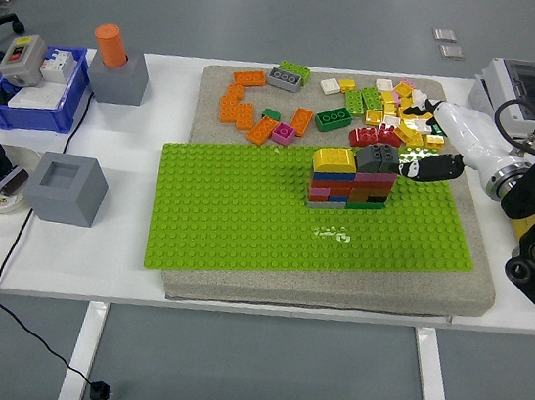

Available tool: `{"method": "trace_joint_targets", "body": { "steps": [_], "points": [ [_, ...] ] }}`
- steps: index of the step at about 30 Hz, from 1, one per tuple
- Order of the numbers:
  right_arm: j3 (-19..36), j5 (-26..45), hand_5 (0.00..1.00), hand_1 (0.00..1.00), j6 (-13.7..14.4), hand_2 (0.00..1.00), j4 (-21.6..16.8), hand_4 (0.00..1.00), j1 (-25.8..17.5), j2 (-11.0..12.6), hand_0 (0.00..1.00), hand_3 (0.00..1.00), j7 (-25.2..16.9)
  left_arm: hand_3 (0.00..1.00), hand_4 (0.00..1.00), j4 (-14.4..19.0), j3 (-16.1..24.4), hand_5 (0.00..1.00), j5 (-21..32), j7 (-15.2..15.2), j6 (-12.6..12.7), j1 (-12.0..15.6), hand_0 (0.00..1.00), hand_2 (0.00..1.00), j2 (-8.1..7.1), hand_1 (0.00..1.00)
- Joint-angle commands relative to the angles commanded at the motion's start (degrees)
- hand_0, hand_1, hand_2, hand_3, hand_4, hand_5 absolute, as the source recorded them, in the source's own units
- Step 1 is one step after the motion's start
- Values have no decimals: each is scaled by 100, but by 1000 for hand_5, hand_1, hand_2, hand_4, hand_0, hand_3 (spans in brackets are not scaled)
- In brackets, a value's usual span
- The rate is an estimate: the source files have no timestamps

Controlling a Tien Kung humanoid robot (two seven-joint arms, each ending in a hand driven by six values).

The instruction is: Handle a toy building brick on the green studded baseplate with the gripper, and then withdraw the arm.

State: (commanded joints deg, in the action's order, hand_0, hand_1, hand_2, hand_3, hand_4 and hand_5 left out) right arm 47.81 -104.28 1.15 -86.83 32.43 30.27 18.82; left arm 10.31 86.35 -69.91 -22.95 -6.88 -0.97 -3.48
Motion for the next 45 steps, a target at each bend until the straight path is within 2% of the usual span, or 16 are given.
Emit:
{"method": "trace_joint_targets", "body": {
  "steps": [4, 5, 19, 45],
  "points": [
    [-28, 2, 448, 782, 23, 851, -127, 958, -101, 31, 703, 755, -11, 819, 998, 0, 1, 982, -1, 0, 1, 16, 648, 693, 10, 650],
    [-41, 4, 459, 801, 28, 876, -138, 955, -113, 31, 709, 713, -14, 821, 998, 0, 1, 983, -1, -1, 1, 19, 648, 695, 11, 650],
    [-262, 35, 488, 823, 60, 907, -185, 957, -159, -12, 716, 686, -24, 824, 998, 0, 2, 985, 20, -22, -1, 58, 648, 695, 33, 650],
    [-325, 114, 514, 830, 46, 910, 153, 947, -116, -76, 720, 686, -52, 824, 998, 0, 2, 986, -11, -3, -15, 6, 648, 694, -6, 650]
  ]
}}
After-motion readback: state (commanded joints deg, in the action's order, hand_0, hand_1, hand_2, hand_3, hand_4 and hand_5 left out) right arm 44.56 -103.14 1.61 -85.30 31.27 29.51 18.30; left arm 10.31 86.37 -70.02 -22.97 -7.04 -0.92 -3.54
